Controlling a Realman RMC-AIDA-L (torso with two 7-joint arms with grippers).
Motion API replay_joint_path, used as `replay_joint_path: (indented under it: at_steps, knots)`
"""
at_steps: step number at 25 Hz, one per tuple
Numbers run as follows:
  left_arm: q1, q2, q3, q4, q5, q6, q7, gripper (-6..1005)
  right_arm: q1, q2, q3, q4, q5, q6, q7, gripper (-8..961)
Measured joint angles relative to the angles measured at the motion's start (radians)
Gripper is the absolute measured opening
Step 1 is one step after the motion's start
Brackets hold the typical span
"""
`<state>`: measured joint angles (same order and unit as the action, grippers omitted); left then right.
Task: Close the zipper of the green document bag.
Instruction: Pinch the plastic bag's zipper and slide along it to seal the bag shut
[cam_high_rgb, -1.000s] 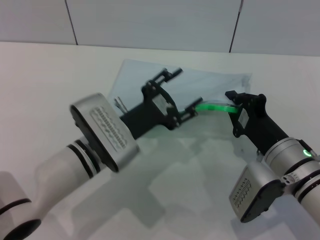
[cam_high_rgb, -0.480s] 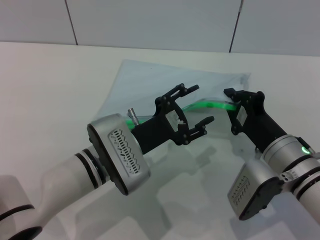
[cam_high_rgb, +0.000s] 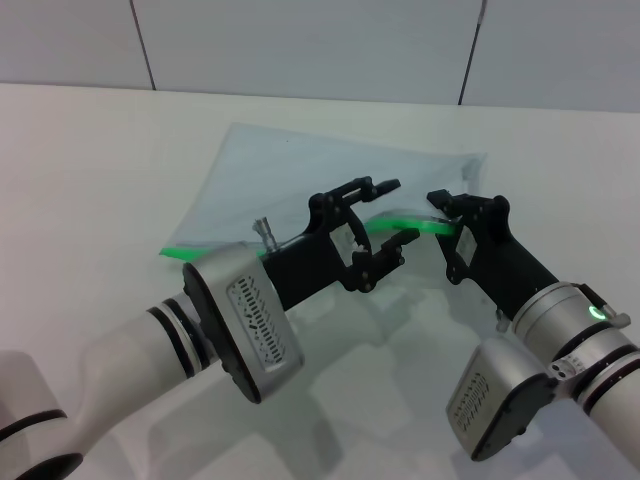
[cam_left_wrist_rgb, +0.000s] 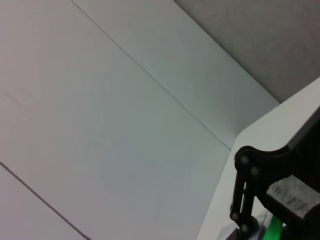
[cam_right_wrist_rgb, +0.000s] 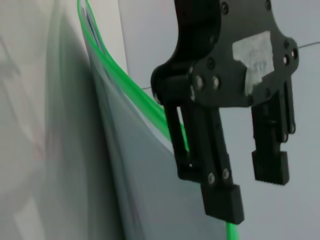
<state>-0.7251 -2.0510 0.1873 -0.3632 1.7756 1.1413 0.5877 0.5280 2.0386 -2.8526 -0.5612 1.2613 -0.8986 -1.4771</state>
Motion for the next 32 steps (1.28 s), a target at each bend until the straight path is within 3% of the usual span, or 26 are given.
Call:
replay_joint_path:
  at_steps: [6, 32]
  knots:
    - [-0.001, 0.000, -0.004, 0.000, 0.001, -0.020, 0.010, 553, 0.000, 0.000, -0.002, -0.001, -0.001, -0.001, 0.000, 34]
    - [-0.003, -0.002, 0.004, 0.004, 0.005, -0.048, 0.094, 318, 0.000, 0.000, -0.015, 0.000, -0.002, 0.004, -0.002, 27]
